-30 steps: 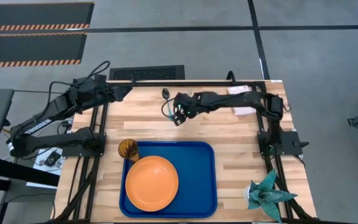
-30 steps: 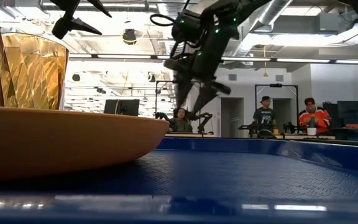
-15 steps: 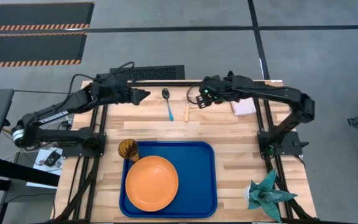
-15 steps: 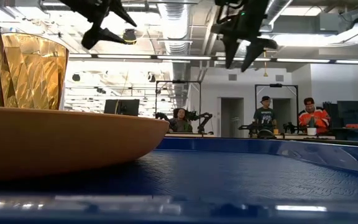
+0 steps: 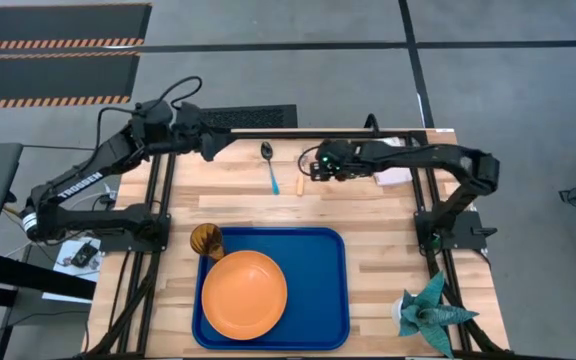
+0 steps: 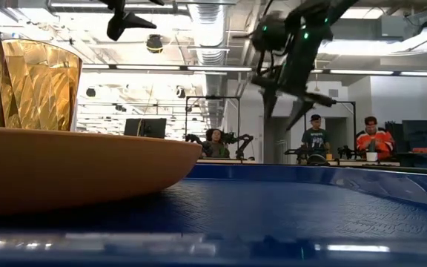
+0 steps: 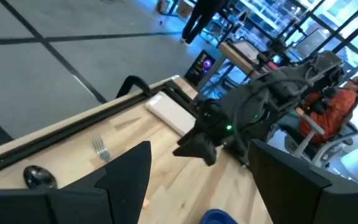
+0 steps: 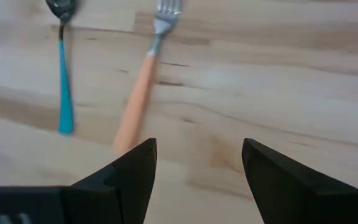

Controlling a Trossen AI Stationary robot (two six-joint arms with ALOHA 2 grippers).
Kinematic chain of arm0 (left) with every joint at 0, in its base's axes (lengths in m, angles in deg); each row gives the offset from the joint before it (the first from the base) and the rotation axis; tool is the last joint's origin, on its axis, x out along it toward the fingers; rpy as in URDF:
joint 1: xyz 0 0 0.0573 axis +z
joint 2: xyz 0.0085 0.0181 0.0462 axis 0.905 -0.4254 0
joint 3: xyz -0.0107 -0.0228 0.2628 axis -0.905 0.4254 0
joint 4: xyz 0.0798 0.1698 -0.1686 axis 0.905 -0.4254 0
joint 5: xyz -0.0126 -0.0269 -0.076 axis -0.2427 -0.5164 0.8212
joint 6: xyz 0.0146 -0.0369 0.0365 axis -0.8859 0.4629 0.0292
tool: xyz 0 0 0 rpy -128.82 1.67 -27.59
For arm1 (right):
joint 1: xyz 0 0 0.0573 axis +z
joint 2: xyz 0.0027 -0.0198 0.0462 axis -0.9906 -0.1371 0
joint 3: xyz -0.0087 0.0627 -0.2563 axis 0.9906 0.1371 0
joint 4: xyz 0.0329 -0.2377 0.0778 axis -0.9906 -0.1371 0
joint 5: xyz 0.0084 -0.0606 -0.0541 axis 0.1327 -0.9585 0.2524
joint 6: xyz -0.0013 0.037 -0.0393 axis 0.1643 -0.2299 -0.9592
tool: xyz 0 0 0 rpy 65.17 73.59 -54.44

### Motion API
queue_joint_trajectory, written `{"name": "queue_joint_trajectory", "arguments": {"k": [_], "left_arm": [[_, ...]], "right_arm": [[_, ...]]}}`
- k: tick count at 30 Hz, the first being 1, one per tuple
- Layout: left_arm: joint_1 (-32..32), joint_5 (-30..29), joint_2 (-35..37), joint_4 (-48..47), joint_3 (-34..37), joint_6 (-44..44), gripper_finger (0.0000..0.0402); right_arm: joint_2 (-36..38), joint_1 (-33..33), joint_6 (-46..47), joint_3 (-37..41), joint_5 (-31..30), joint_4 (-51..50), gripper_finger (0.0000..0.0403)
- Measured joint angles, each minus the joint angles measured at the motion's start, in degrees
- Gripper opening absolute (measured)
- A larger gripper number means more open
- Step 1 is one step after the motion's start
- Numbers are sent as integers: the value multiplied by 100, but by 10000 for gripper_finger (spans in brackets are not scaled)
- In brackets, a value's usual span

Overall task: Pick and place plate/cup/fork/spoon on tray
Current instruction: Put the orange fork on the blue tray to the right of the orange plate

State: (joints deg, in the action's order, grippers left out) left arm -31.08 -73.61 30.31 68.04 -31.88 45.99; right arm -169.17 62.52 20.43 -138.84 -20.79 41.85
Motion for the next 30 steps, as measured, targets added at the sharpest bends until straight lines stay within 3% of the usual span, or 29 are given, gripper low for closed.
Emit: {"name": "queue_joint_trajectory", "arguments": {"k": [9, 16, 23, 30], "left_arm": [[260, 141, 80, -258, 0, -3, 270], [421, 210, 321, -569, 0, -179, 270], [462, 195, 473, -637, 0, -218, 270], [462, 203, 479, -856, 0, -240, 270]], "right_arm": [[-1225, 159, 535, 1, 408, 1099, 271], [-1511, 208, 1010, -28, 436, 1771, 271], [-1988, 174, 612, -778, 408, 1578, 272], [-2510, 135, 214, -1796, 179, 414, 272]]}}
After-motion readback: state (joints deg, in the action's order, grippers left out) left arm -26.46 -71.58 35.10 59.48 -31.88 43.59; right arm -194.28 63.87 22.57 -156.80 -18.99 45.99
